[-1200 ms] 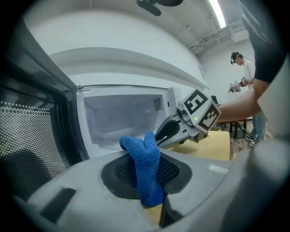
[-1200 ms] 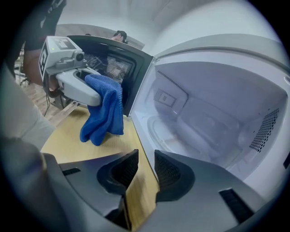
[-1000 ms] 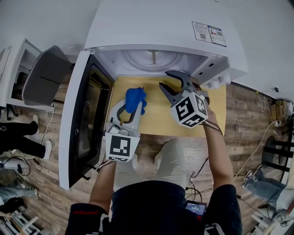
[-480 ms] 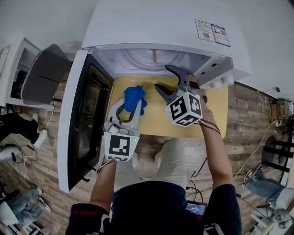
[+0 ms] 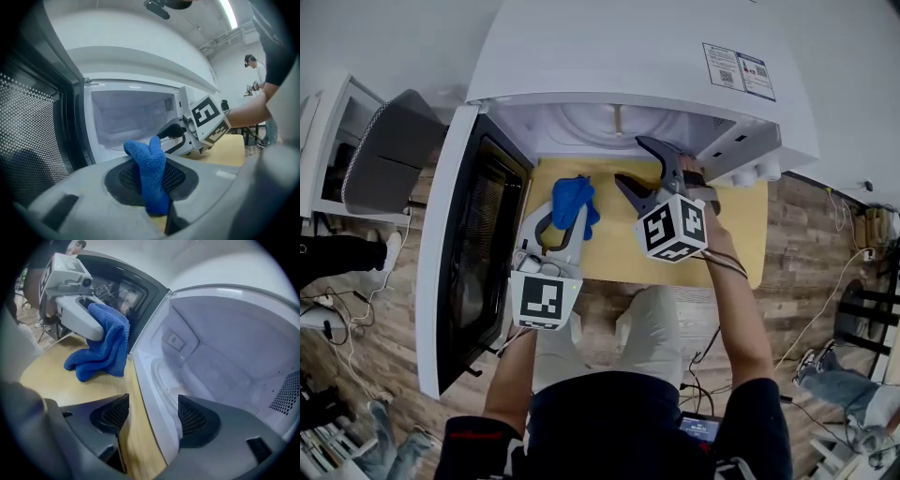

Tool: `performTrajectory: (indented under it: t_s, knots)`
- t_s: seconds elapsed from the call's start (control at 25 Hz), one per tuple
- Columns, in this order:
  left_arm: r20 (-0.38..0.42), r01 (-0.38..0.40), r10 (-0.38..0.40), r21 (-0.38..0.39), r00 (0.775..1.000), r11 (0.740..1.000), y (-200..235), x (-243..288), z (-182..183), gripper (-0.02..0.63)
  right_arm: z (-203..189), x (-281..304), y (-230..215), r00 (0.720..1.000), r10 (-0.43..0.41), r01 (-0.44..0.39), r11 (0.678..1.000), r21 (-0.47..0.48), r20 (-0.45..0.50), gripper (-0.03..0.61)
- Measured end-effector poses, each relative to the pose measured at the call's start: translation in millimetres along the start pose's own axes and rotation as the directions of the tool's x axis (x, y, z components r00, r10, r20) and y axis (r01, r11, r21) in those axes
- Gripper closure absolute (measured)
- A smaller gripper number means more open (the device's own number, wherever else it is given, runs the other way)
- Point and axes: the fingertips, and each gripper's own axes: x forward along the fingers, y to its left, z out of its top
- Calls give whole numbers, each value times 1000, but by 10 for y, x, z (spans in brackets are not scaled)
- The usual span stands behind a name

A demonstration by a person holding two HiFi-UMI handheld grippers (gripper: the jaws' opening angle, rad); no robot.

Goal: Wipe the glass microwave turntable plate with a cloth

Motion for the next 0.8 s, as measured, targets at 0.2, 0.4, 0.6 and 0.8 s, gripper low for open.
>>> performTrajectory:
  t_s: [0.2,0.4,0.6,0.8]
  knots:
    - [3,-11,11,-18,1000,1000,46,67,25,549,-8,6,7,1000,-12,12,1000,-19,4,291]
    - [38,-17,17,-4,999,1000,98,186,159,549,-16,5,17,1000,-18,19,999,-29,14,287]
    - [65,-32,32,6,997,999,168,300,301,549,-13,9,23,1000,-19,20,999,-32,22,287]
    - [60,-73,70,59,996,996,261,408,444,549,-24,11,25,999,-23,24,999,-42,23,285]
